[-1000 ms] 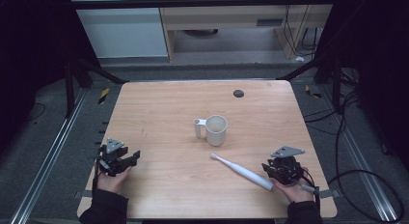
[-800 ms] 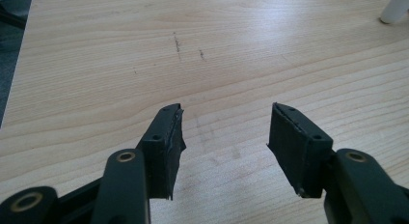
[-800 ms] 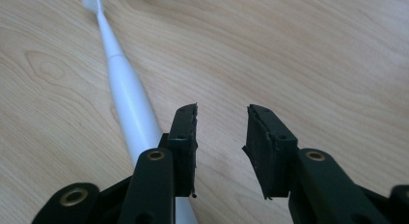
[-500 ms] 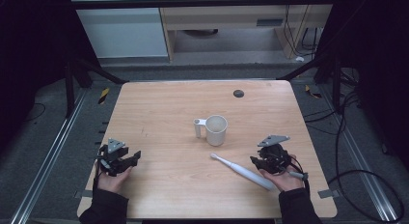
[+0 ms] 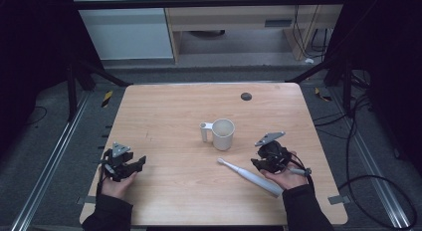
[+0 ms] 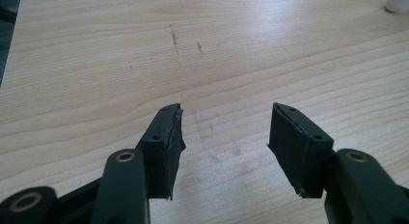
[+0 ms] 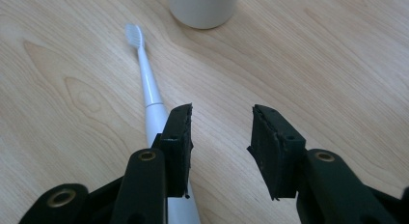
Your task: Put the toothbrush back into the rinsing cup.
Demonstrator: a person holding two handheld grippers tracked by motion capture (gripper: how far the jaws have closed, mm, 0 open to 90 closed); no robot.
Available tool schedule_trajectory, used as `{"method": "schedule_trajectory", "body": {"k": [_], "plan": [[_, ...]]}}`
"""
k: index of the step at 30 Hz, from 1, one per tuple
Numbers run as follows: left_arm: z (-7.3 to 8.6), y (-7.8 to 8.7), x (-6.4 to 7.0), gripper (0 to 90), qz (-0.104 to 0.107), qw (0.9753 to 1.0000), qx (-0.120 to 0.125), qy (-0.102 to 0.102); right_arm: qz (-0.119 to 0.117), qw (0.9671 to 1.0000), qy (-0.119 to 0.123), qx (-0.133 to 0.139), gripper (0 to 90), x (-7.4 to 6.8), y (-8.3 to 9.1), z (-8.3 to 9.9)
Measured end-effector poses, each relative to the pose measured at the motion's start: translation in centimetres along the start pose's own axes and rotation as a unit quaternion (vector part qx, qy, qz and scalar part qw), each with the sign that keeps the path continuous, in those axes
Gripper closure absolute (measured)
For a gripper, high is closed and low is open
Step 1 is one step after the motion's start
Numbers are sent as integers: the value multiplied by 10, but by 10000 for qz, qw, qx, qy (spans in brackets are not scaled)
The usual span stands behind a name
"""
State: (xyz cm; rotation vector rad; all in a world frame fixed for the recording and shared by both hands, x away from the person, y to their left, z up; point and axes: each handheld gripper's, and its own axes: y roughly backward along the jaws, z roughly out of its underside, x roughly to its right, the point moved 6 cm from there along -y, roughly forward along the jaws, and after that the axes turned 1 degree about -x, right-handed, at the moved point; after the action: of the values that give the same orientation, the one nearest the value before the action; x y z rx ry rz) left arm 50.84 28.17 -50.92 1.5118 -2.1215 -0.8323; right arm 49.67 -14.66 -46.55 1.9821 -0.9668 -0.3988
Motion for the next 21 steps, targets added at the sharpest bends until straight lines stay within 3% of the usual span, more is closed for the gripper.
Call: {"method": "schedule_trajectory", "body": {"k": [13, 21], "plan": [[1, -1, 1, 447, 26, 10000, -39, -17, -286, 9971, 360, -605, 595, -19, -21, -6], [1, -2, 1, 445, 37, 10000, -71, -17, -440, 9948, 469, -784, 596, -27, -33, -1]]}}
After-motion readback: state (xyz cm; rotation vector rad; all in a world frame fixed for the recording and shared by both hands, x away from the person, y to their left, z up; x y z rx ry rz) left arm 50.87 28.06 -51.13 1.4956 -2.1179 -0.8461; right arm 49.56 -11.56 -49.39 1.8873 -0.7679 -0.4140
